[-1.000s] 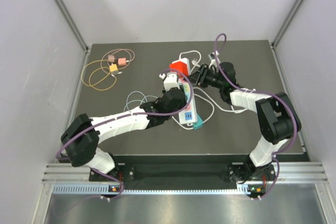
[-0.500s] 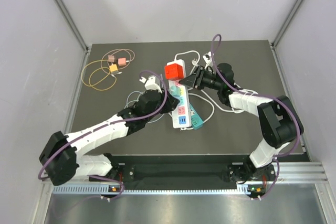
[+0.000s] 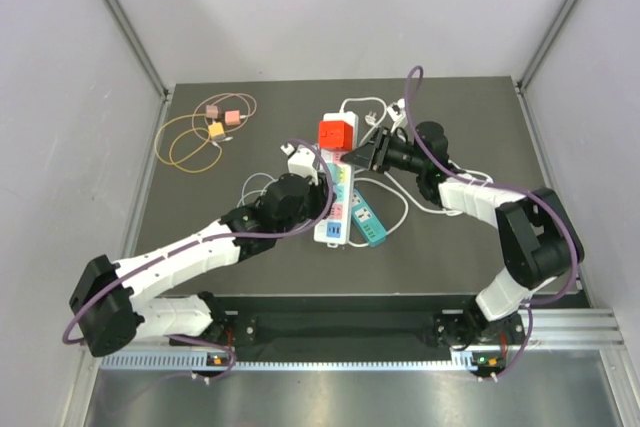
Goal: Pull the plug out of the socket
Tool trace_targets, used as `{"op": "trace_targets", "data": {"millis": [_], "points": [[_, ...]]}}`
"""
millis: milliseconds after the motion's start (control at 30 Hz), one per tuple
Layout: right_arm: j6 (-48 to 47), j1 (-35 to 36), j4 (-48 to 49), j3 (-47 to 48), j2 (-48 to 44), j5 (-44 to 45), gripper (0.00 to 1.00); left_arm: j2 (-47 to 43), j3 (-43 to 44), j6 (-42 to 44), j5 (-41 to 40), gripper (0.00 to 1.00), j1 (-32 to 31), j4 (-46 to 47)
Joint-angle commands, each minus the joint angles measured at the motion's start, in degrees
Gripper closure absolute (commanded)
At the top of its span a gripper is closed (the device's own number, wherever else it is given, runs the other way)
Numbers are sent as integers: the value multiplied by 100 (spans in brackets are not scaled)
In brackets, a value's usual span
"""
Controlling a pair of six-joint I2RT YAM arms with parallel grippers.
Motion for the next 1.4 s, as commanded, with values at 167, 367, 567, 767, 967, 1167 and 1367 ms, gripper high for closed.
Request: {"op": "trace_targets", "data": {"millis": [167,367,567,767,967,1167,1367], "points": [[-447,-171,510,85,-319,761,100,34,945,803,-653,100,-412,-1265],[-605,-136,502,50,-425,858,100,895,1982,294,-681,100,-606,-2321],[-693,-127,493,23,-468,911,100,774,2300,-322,127,100,-536,-2154],[-649,-127,510,23,-433,902,100,457,2370,47,84,100,-536,-2233],[-588,-136,537,15,-425,876,100,70,2036,-278,655,100,-395,-2076],[-465,-145,607,23,-381,788,100,-299,1772,-103,1613,100,-386,-1679],[-333,-197,730,15,-363,665,100,-712,2430,170,1573,100,-386,-2188]]}}
